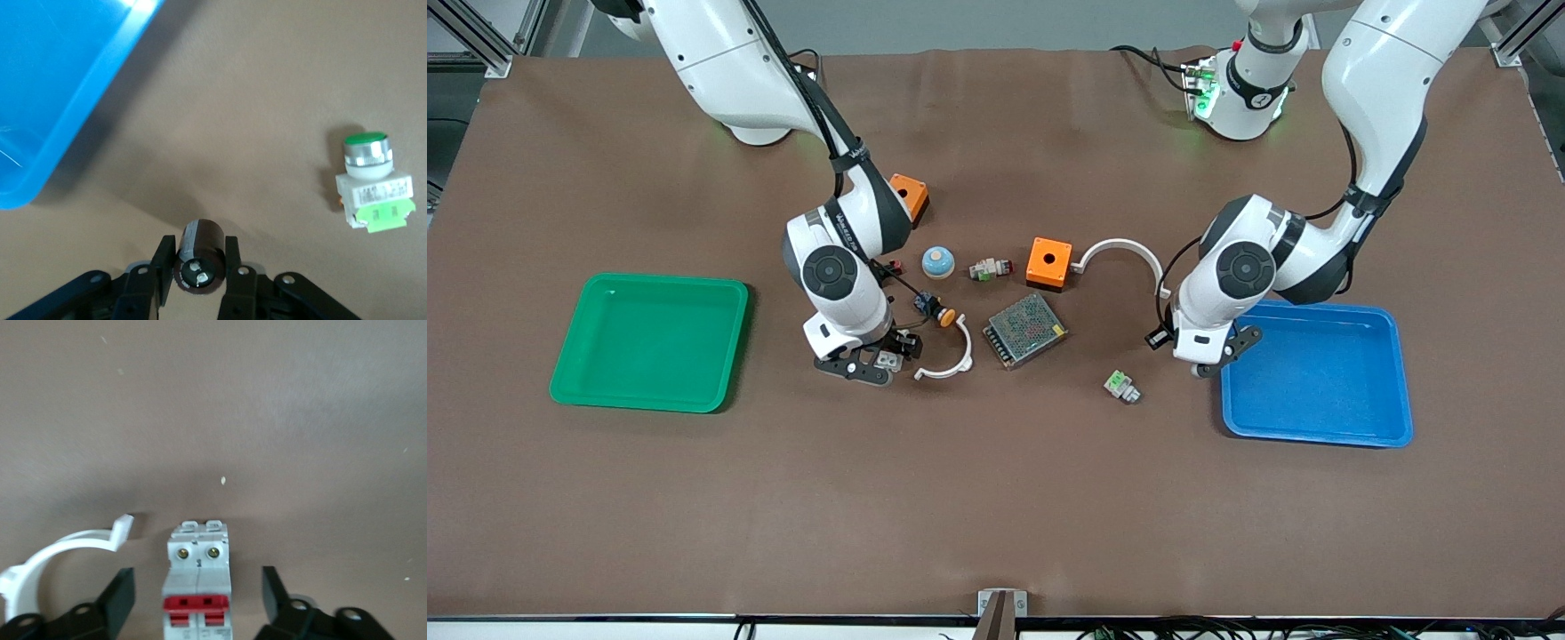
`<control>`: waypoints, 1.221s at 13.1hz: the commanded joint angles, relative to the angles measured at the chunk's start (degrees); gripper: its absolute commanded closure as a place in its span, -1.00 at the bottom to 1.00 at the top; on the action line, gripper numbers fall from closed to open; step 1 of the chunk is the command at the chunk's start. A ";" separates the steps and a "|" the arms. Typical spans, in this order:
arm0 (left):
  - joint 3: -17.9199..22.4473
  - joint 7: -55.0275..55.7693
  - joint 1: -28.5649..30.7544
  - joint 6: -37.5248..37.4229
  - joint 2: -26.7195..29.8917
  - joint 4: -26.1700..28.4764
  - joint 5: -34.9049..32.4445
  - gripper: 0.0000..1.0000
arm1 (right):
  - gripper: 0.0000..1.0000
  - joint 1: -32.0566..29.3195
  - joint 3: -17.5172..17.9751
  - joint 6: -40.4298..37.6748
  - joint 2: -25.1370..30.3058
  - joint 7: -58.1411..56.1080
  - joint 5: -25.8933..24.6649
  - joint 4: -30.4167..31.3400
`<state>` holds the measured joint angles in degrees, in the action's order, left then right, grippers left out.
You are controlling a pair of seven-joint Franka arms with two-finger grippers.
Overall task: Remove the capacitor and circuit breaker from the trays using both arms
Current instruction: 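Lower the capacitor and the breaker onto the table and open both grippers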
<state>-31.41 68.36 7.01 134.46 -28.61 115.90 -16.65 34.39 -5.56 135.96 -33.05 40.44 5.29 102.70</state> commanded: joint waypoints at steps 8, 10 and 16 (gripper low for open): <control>-0.23 5.82 -3.14 1.50 -3.72 0.47 -1.81 -0.65 | -1.00 -19.95 0.12 -23.00 7.90 -29.76 0.25 -8.83; -0.32 6.09 -2.35 0.63 -3.03 0.30 -1.81 -1.00 | -1.00 -24.80 0.03 -27.66 11.06 -37.07 0.16 -8.04; -0.41 -2.83 -2.09 -22.24 1.37 -20.30 -1.81 -1.00 | -1.00 -34.91 -0.06 -41.28 15.83 -45.62 -2.12 -13.03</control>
<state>-31.47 70.14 4.76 123.25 -27.97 105.04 -16.97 2.03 -6.75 98.06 -18.22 -3.91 4.07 91.60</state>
